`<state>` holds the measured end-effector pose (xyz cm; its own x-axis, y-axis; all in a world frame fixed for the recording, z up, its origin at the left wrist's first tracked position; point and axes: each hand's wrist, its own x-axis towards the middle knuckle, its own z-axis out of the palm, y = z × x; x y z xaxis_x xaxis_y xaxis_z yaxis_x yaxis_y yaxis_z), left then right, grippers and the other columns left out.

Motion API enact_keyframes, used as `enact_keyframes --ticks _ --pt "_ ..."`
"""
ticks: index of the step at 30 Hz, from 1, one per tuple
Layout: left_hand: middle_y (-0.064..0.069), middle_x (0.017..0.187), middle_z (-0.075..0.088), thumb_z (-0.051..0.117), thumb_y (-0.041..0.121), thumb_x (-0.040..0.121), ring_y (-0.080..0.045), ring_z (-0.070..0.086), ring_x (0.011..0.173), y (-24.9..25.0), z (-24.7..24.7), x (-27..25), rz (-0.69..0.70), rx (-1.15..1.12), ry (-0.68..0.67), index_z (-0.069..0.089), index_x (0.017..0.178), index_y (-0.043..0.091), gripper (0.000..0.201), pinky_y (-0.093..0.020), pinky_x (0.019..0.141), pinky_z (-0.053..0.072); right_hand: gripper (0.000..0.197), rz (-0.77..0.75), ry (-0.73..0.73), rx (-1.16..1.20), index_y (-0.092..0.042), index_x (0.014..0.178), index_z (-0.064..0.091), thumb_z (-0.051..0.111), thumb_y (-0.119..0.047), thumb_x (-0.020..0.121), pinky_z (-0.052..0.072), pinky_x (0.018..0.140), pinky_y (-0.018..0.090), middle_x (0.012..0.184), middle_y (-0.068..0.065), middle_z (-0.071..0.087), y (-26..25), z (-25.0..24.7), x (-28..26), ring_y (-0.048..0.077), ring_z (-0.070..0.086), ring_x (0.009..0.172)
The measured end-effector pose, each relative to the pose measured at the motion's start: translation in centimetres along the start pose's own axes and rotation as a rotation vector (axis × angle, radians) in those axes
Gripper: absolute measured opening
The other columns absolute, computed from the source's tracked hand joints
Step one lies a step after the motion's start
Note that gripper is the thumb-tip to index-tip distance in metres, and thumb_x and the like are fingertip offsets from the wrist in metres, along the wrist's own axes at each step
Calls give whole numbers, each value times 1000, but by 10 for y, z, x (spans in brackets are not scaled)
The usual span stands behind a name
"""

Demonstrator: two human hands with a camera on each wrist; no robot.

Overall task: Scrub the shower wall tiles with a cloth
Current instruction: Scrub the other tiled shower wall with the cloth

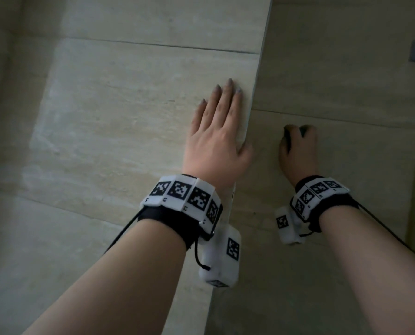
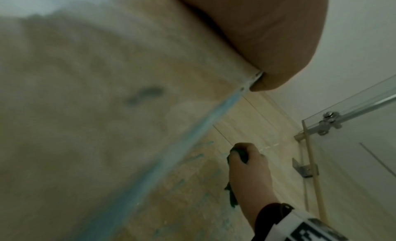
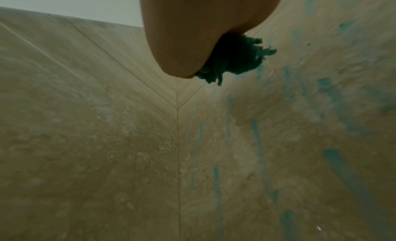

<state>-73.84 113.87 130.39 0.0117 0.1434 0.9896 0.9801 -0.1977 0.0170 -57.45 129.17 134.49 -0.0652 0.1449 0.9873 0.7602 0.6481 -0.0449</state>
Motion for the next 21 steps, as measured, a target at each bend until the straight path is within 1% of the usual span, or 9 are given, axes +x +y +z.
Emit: enact_keyframes --ticks 2,3,5,7,9,12,15,18,21 --pt "-3 162 -1 45 39 88 -16 -6 148 0 1 0 6 2 12 7 154 14 81 -31 119 -8 42 41 -7 38 2 137 41 50 -8 96 37 95 41 132 28 40 -3 -2 4 38 45 114" --pt "-2 162 0 44 39 88 -16 -5 148 0 2 0 8 3 17 7 154 14 80 -31 119 -9 44 61 -20 64 3 138 39 50 -8 97 36 97 37 134 26 41 -4 -3 7 37 44 117" --pt "-2 162 0 41 40 87 -16 -5 148 0 2 0 11 8 23 7 154 14 80 -30 119 -9 40 59 -40 64 6 133 45 52 -8 96 33 96 32 130 26 46 -5 -3 16 36 45 118" --pt "-2 162 2 38 41 85 -16 -4 148 1 2 1 6 13 25 8 154 14 80 -30 119 -8 32 4 -31 54 6 125 54 53 -6 95 34 93 32 123 26 52 -7 -2 27 37 48 113" --pt "-2 162 1 37 41 85 -15 -5 148 1 1 2 1 17 24 7 154 15 80 -30 119 -9 29 -43 -11 49 7 120 58 53 -4 94 35 90 32 120 27 53 -12 1 37 37 50 110" --pt "-2 162 -2 40 39 89 -15 -7 148 1 0 1 9 26 16 5 154 14 78 -30 119 -11 28 -72 -41 -20 9 118 59 50 -7 97 34 86 30 122 26 50 -20 9 49 37 50 106" --pt "-3 162 1 41 38 88 -16 -5 148 0 1 0 14 20 23 8 154 14 78 -31 119 -9 27 -54 -58 -89 11 111 59 46 -9 98 33 81 29 122 25 46 -20 17 57 35 50 103" --pt "-4 162 4 40 39 87 -17 -3 149 -1 2 0 20 15 39 10 154 13 77 -32 120 -7 26 -31 -148 -158 8 110 60 44 -9 98 35 82 33 121 26 46 -19 27 57 36 49 104" --pt "-4 162 3 42 39 89 -17 -3 149 -2 2 0 29 9 39 10 154 13 77 -32 120 -7 24 -201 -327 -275 6 108 62 48 -8 95 36 83 38 112 25 49 -20 40 44 37 48 101"
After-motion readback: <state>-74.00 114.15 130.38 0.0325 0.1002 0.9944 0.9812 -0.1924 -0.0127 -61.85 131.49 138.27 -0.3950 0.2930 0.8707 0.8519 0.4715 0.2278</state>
